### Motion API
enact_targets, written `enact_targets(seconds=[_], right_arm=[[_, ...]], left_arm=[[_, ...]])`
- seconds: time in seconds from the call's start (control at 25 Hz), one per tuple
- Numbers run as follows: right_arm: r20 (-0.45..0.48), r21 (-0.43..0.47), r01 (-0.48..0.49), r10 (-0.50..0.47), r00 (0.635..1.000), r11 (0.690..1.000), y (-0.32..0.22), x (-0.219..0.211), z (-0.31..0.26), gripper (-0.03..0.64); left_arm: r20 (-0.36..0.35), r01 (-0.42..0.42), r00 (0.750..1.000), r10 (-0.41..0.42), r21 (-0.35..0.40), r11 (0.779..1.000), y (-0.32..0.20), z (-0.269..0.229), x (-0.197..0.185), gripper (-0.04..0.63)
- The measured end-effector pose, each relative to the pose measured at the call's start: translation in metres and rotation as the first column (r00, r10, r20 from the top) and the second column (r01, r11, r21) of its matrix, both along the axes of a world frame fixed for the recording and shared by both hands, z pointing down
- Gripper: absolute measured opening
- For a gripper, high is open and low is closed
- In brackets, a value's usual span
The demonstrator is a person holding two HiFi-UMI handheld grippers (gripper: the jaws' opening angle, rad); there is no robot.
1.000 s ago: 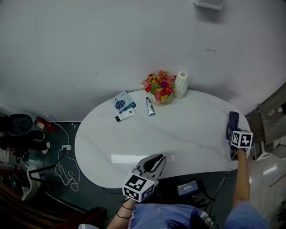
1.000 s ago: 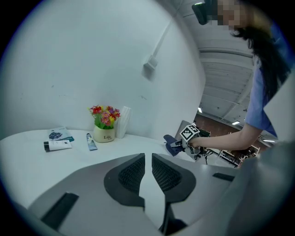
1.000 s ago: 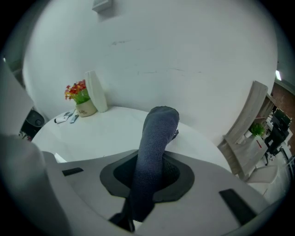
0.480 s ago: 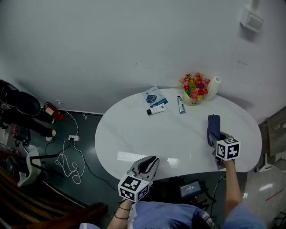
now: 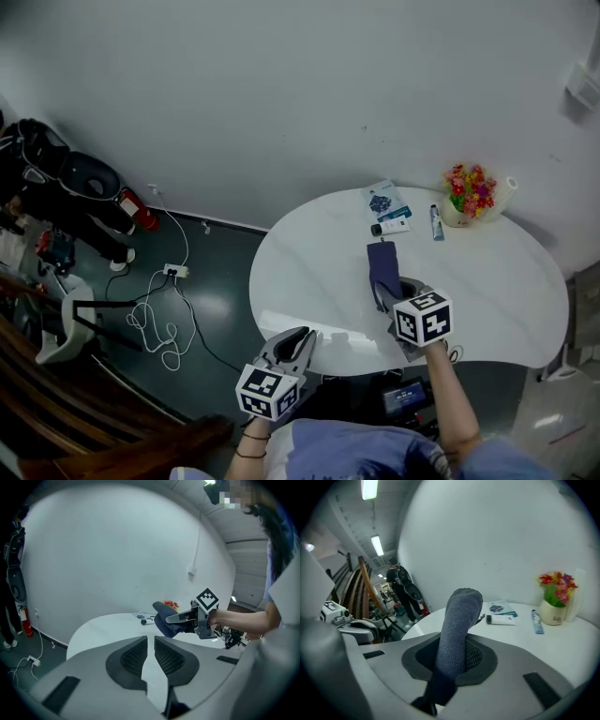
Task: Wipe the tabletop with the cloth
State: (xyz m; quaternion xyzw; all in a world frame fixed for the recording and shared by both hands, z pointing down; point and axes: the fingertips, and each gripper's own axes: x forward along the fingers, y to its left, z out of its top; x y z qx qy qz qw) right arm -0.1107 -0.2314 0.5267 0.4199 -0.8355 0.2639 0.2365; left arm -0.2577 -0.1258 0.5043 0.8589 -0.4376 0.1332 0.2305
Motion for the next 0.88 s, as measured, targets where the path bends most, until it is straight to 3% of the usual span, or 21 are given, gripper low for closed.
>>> enact_targets(seconds=[0.24,0.44,0.68,0.88], right_arm=[[0.053,-0.016,0.204,-0.203,0.978,0.979,0.016,-0.146,0.010,0.069],[0.076,-0.043,0.336,-0.332,0.940,0.941,0.033,-0.228,0.026,0.069],[0.059,-0.095,0.439,-0.435,0.899,0.894,0.053,-0.288,0.058,0.069],[0.004,-0.155,0.443,-0.448,0.894,0.883,0.059,-0.287,0.091,0.069]], left_arm=[[-0.006,0.124,0.992,-0.125,-0.011,0.992,0.013,0.007,-0.069,0.041],[-0.014,0.219,0.975,-0.220,-0.032,0.975,0.031,0.015,-0.107,0.041],[-0.013,0.307,0.951,-0.308,-0.070,0.949,0.057,0.027,-0.143,0.041],[-0.018,0.323,0.945,-0.325,-0.077,0.943,0.060,0.032,-0.152,0.041]])
